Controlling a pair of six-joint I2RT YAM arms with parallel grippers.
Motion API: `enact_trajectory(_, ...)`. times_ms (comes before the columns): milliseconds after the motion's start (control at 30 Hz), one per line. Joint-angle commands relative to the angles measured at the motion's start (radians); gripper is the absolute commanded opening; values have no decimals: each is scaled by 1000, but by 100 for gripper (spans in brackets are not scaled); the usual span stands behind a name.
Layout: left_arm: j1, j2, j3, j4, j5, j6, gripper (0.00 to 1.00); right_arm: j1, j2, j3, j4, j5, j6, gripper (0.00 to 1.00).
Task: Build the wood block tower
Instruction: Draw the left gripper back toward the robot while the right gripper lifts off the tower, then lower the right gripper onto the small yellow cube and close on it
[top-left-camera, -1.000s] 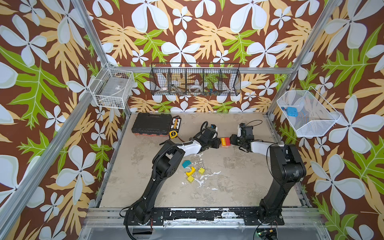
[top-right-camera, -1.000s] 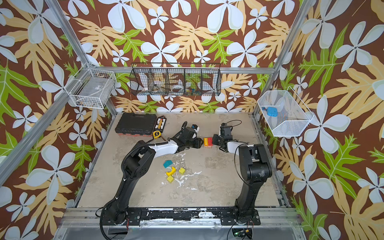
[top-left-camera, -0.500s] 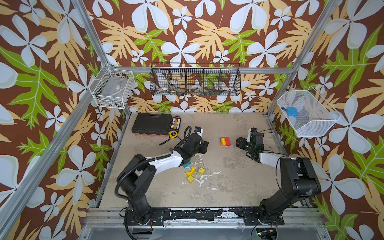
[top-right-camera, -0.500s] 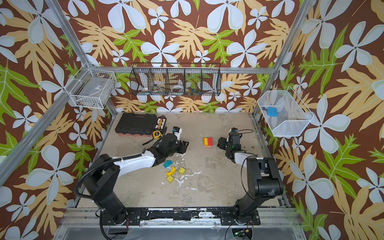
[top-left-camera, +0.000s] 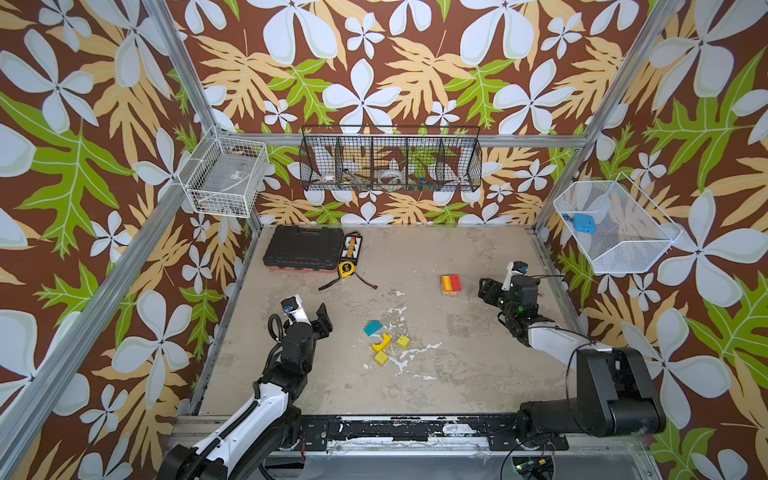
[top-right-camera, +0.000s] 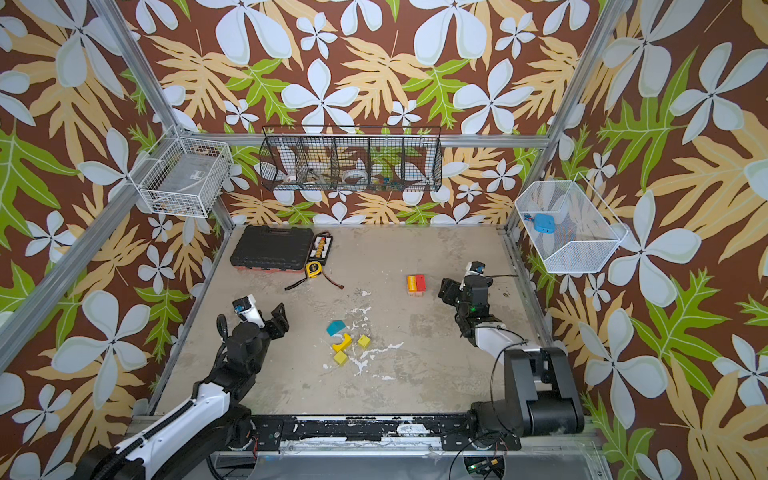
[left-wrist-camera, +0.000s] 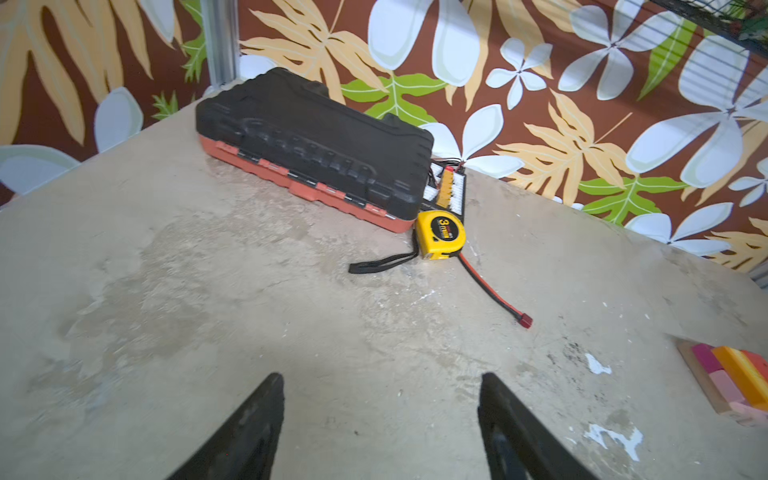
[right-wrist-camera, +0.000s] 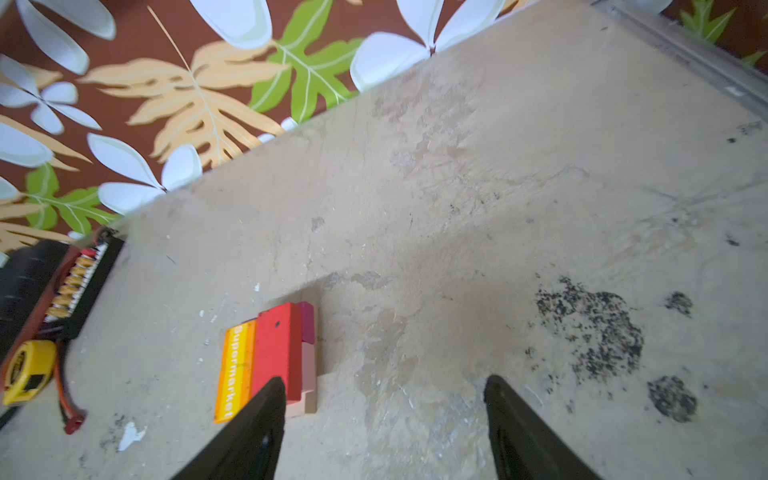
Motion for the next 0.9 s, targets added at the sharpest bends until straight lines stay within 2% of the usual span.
enact_trajectory(0, 12, 1, 1, 121, -54, -18, 82, 88, -134, -52, -13, 23, 51, 78)
enact_trajectory(133, 12, 92, 21, 160, -35, -13, 82, 329, -283, -76, -86, 187, 38, 79)
enact_trajectory(233, 11, 134, 47, 148, -12, -7, 86, 482, -331, -113, -91, 250, 49, 79)
enact_trajectory(333, 12, 116, 34, 157, 1, -1, 90, 613, -328, -118, -111, 302, 62, 79)
enact_trajectory(467, 12, 76, 6, 175, 25, 6, 94, 735, -248, -104, -137, 327, 99, 77)
enact_trajectory(633, 12, 63, -2, 179, 48, 14, 98, 854, -55, -27, -137, 331, 129, 70)
enact_trajectory(733, 12, 71, 0, 177, 48, 14, 98, 908, 80, 69, -200, 346, 123, 67)
enact_trajectory(867, 12, 82, 6, 178, 61, 17, 98, 942, 173, 114, -201, 357, 117, 66)
